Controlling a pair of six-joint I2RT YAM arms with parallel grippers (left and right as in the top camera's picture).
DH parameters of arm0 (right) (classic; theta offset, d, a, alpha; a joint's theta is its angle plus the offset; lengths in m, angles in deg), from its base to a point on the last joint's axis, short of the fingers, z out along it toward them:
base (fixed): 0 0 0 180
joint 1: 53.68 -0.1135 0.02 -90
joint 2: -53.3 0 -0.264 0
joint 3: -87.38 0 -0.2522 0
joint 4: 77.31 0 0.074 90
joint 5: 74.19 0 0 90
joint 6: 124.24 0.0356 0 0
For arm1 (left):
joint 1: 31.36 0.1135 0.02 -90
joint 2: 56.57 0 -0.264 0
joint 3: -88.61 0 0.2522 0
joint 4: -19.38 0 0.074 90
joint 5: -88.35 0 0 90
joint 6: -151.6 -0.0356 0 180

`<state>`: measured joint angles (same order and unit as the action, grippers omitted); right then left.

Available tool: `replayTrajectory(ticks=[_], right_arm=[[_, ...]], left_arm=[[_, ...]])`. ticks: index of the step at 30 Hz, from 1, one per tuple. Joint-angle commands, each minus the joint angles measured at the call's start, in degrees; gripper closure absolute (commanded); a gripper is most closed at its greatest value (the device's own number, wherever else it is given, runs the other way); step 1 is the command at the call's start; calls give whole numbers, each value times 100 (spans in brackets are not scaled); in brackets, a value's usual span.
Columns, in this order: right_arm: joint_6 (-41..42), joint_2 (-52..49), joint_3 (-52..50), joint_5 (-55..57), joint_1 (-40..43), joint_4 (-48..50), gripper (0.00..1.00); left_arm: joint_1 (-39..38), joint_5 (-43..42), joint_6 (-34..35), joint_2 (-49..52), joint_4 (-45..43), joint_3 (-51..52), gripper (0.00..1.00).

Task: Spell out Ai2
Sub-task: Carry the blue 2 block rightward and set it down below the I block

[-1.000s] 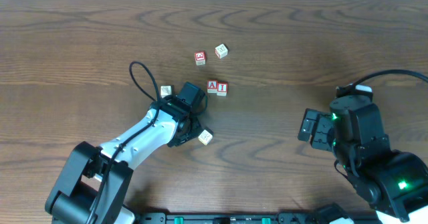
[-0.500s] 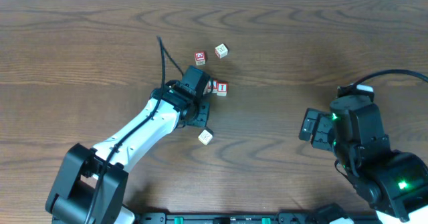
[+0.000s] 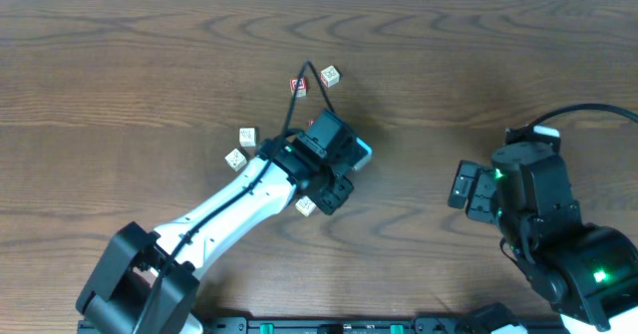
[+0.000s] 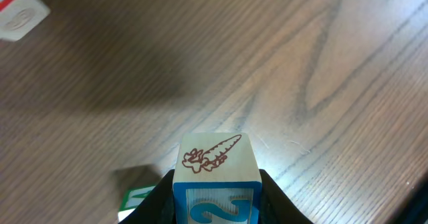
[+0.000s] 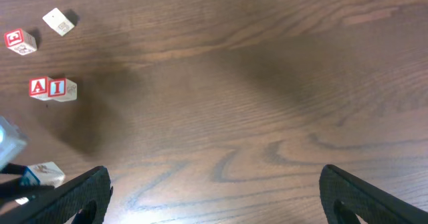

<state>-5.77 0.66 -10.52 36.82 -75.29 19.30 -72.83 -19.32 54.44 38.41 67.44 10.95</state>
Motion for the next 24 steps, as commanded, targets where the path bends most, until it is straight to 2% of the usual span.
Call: replayTrajectory(ticks=[1, 13, 24], right_arm=[[-24, 13, 24, 131, 22, 9, 1], [-24, 13, 24, 127, 22, -4, 1], [-24, 13, 24, 127, 22, -52, 1]], left_arm=[[-72, 328, -227, 50, 0, -151, 87], [-144, -55, -313, 111, 52, -151, 88], [-337, -127, -313, 754, -22, -151, 87]])
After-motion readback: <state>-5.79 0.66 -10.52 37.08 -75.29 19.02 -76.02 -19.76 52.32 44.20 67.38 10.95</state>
